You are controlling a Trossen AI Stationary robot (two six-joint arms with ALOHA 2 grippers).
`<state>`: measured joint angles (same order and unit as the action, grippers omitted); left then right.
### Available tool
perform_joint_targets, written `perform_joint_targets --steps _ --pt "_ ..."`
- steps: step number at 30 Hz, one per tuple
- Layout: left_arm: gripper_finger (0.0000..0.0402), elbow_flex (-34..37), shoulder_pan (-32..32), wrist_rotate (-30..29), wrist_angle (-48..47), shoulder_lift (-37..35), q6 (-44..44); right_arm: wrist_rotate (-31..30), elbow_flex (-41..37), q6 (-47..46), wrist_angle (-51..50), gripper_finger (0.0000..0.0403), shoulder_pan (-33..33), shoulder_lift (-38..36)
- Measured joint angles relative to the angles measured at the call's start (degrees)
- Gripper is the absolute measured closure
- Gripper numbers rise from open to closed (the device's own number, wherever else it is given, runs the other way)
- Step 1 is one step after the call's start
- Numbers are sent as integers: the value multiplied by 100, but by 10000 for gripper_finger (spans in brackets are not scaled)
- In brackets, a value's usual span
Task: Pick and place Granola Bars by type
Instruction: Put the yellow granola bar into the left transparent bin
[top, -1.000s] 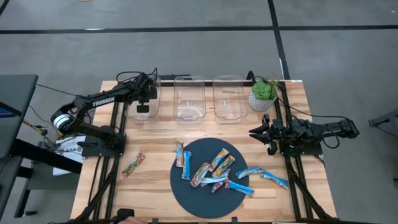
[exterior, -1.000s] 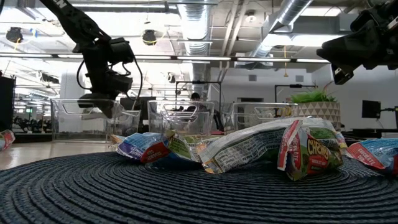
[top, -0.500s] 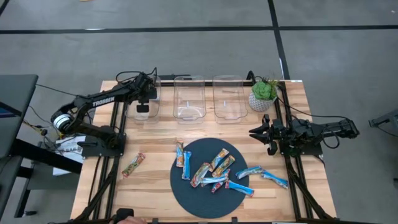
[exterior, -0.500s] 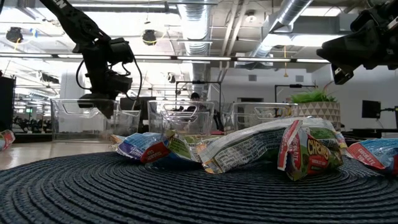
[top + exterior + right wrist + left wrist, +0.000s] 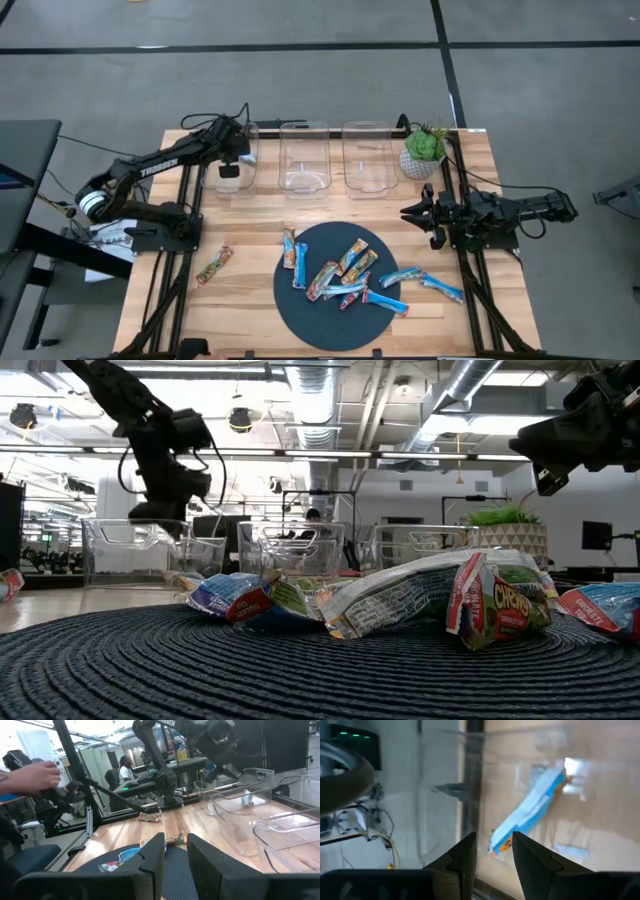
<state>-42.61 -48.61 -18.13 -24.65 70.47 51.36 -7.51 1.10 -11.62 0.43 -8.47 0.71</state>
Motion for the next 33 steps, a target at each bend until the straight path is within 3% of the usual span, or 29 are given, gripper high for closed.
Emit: perform_joint_targets --steps 6,10,18,25,33 --pt "283 0 226 15 -145 -840 -931 0 0 1 -1 326 -1 0" --pt "283 0 543 350 -456 -1477 -1769 0 0 2 0 326 -2 0" --pt "283 0 1513 968 -920 -2428 -4511 0 0 0 0 326 0 -2" --pt "283 0 2435 1574 -909 -2715 -7171 0 0 2 -2 326 -2 0" --pt "283 0 3409 2309 -901 -2714 -9144 0 0 2 0 326 -2 0"
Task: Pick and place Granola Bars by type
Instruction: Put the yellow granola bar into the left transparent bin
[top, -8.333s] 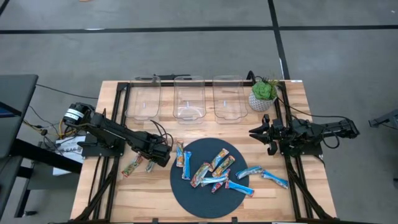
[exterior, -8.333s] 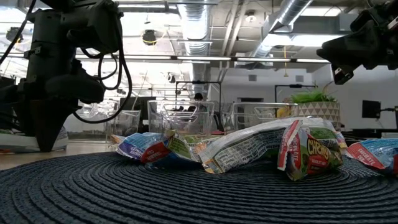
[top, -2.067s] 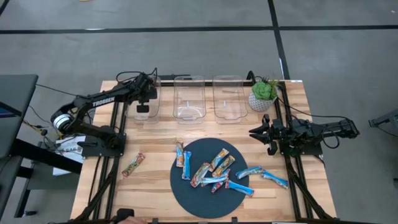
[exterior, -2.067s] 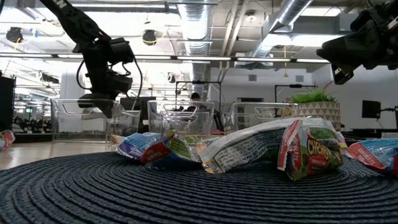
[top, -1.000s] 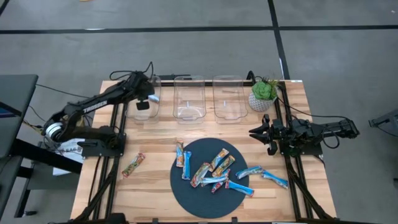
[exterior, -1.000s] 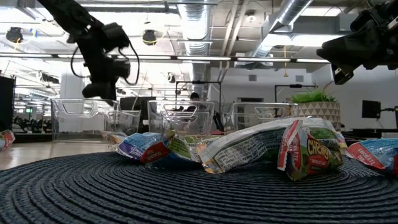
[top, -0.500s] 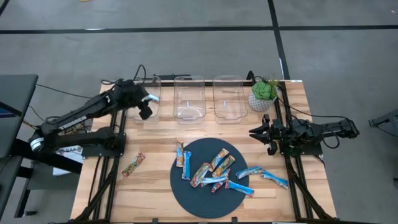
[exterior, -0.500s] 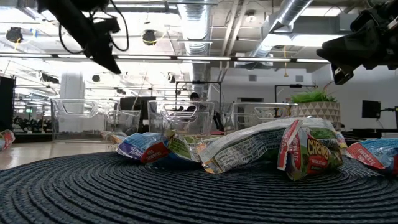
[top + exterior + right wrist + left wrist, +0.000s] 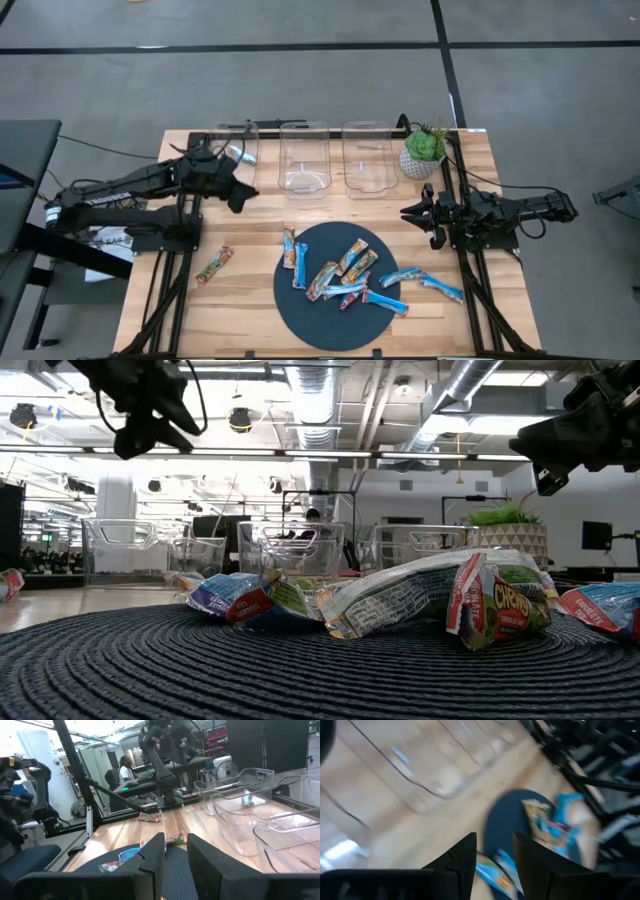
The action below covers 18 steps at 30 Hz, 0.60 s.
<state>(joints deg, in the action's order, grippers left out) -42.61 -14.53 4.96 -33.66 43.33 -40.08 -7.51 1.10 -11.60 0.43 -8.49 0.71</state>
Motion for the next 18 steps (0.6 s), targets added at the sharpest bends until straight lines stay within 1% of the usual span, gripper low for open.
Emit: perform_joint_targets --steps 5,9,13,18 --pt "283 0 669 245 20 28 -719 0 0 0 0 326 0 0" --pt "283 0 1107 253 21 113 -959 0 0 -1 -1 326 1 -1" --pt "283 0 1313 230 17 181 -1066 0 0 -2 -2 326 0 0" --pt "283 0 1405 139 59 179 -1081 0 0 0 0 326 2 -1"
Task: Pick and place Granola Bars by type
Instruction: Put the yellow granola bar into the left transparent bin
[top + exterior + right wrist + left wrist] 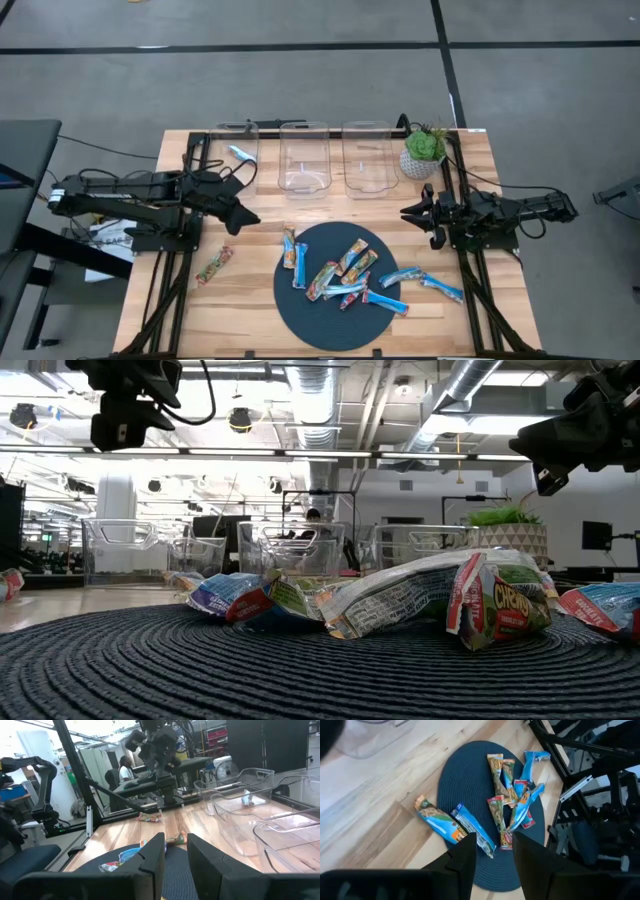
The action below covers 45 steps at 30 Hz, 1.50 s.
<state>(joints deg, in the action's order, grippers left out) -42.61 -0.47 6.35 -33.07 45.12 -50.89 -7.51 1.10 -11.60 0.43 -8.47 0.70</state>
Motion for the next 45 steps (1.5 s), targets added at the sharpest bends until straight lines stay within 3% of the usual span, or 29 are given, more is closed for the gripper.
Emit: perform_joint_targets --steps 8,13,24,29,39,45 --pt "283 -3 74 118 526 587 647 0 0 0 0 326 -1 0" --pt "283 -2 74 548 941 1171 996 -1 0 1 -1 326 -1 -1" --pt "283 -370 79 828 1213 2594 222 0 0 -1 0 326 0 -1" --pt "283 -613 89 611 1035 3184 -201 0 0 -1 0 326 -1 -1" --pt "283 -734 200 -475 563 3926 -590 0 0 1 0 326 -1 -1" --pt "283 -734 58 -534 604 4169 -763 0 0 -1 -1 326 -1 -1"
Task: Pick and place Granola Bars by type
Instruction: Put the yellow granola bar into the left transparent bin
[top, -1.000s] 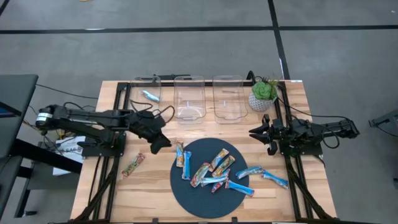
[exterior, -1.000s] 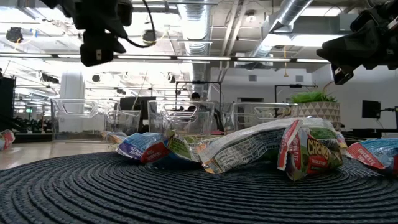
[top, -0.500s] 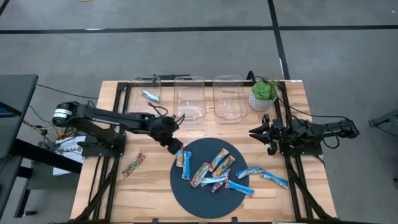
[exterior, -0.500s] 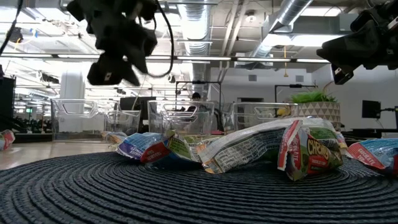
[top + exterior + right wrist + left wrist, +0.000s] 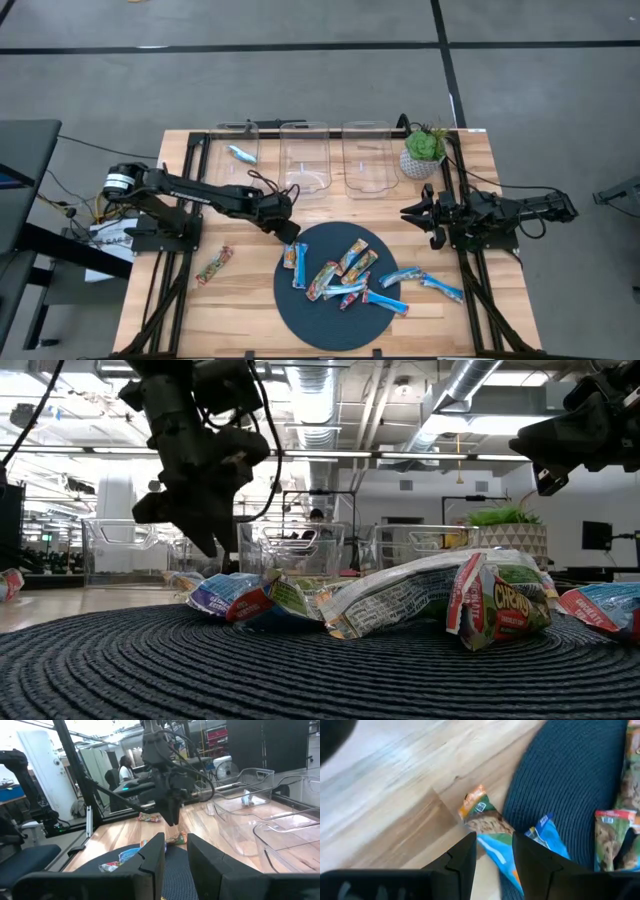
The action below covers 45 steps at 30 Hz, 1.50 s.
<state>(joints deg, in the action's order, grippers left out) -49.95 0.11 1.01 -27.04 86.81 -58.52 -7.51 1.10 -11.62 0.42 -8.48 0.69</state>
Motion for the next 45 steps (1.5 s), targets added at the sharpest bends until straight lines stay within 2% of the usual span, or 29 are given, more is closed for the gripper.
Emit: perform_joint_targets --steps 5,10,14,20,26,30,36,45 --pt "283 0 -12 508 137 177 -11 0 0 0 1 326 1 0" --pt "283 0 -23 332 60 244 -505 0 0 0 1 326 0 0" --pt "274 0 -42 191 -17 244 -436 0 0 0 -2 326 -1 2" --pt "221 0 -47 168 -85 244 -422 0 0 1 1 326 -2 1" --pt "158 2 -47 165 -43 244 -802 0 0 0 1 326 -1 2" --pt "136 2 -47 113 -44 242 -1038 0 0 1 1 326 0 2" --pt "141 2 -47 -39 -7 288 -1347 0 0 0 0 326 -1 2" --pt "168 11 33 169 367 649 -1368 2 0 2 -7 326 -2 -1"
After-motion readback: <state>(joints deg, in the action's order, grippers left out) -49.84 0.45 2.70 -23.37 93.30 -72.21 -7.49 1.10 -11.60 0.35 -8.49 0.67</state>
